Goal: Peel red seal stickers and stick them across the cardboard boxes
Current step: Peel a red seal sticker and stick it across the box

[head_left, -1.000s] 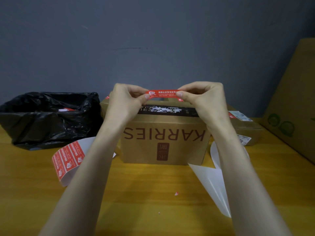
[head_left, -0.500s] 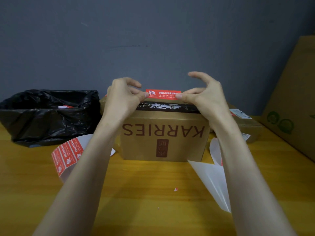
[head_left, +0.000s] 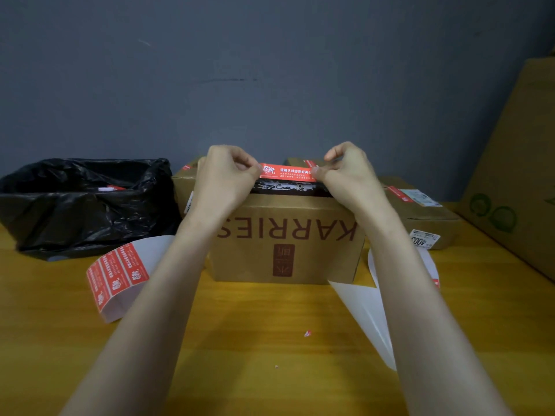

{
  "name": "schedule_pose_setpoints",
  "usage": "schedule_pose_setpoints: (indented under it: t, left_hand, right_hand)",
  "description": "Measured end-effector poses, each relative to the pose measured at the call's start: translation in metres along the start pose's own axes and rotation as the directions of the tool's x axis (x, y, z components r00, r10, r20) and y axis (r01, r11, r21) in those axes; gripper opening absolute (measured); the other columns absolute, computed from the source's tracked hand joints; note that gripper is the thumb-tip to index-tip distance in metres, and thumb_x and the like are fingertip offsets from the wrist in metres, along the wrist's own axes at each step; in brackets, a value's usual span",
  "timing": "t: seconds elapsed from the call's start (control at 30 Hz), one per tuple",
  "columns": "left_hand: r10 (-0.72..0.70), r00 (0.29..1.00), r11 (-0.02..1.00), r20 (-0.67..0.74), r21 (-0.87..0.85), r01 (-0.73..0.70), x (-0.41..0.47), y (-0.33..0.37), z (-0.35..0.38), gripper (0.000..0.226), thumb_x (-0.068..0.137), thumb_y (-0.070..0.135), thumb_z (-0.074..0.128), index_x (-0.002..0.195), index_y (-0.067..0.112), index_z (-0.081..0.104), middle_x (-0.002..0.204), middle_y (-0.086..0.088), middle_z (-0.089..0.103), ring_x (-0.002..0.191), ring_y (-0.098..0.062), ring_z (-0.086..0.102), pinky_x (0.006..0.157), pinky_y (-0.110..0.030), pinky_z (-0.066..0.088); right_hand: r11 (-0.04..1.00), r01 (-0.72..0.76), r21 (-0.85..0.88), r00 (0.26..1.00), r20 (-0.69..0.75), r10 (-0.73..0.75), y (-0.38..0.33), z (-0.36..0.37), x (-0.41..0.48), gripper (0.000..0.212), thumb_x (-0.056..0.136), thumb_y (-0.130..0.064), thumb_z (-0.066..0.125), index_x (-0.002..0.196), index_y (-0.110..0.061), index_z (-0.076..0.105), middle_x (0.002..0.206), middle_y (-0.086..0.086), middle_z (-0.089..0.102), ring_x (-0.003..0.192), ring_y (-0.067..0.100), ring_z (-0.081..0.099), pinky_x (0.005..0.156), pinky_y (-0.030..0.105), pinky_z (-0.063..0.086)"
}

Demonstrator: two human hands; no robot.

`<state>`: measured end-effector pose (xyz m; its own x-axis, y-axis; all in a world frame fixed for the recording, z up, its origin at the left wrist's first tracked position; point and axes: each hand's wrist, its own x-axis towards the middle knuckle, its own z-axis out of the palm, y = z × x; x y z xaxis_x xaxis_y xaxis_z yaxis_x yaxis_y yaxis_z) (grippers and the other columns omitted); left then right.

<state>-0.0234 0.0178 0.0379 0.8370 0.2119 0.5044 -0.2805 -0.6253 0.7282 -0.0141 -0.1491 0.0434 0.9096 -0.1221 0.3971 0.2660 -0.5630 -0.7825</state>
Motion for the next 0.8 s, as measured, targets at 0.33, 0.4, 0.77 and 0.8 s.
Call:
schedule_pose_setpoints:
  t: [0.33,0.4,0.77,0.8]
  left_hand:
    - [0.021,1.000,0.984,-0.006,0.178,-0.019,-0.002,0.003,0.002,0.015,0.083,0.018,0.061,0.070,0.024,0.062,0.059,0.017,0.053,0.093,-0.023,0.063,0.095,-0.042,0.043]
    - [0.021,1.000,0.983,0.000,0.180,-0.020,-0.002,0.003,0.002,0.015,0.084,0.018,0.060,0.070,0.024,0.062,0.060,0.015,0.055,0.095,-0.023,0.062,0.095,-0.041,0.043]
    - [-0.027,0.999,0.999,0.042,0.026,0.026,0.007,-0.008,0.004,0.013,0.084,0.028,0.066,0.077,0.027,0.054,0.067,0.018,0.061,0.103,-0.017,0.060,0.098,-0.045,0.041]
    - [-0.027,0.999,0.999,0.042,0.030,0.026,0.007,-0.008,0.004,0.013,0.084,0.028,0.065,0.084,0.026,0.052,0.067,0.019,0.060,0.105,-0.017,0.059,0.099,-0.045,0.040]
  right_hand:
    - [0.994,0.023,-0.105,0.999,0.044,-0.018,-0.001,-0.002,-0.002,0.016,0.091,-0.021,0.057,0.096,-0.018,0.043,0.076,-0.013,0.046,0.085,0.013,0.048,0.074,0.027,0.038]
    - [0.994,0.024,-0.103,0.999,0.046,-0.019,-0.001,-0.001,-0.002,0.015,0.091,-0.020,0.057,0.096,-0.017,0.044,0.076,-0.013,0.046,0.086,0.014,0.048,0.074,0.026,0.036]
    - [0.998,-0.014,-0.056,0.998,0.058,0.017,-0.001,-0.001,-0.002,0.014,0.092,-0.020,0.055,0.099,-0.016,0.043,0.078,-0.011,0.043,0.091,0.015,0.047,0.079,0.032,0.042]
    - [0.998,-0.012,-0.066,0.998,0.060,0.016,-0.001,-0.001,-0.002,0.014,0.092,-0.020,0.055,0.099,-0.016,0.043,0.078,-0.011,0.043,0.091,0.015,0.047,0.083,0.033,0.042]
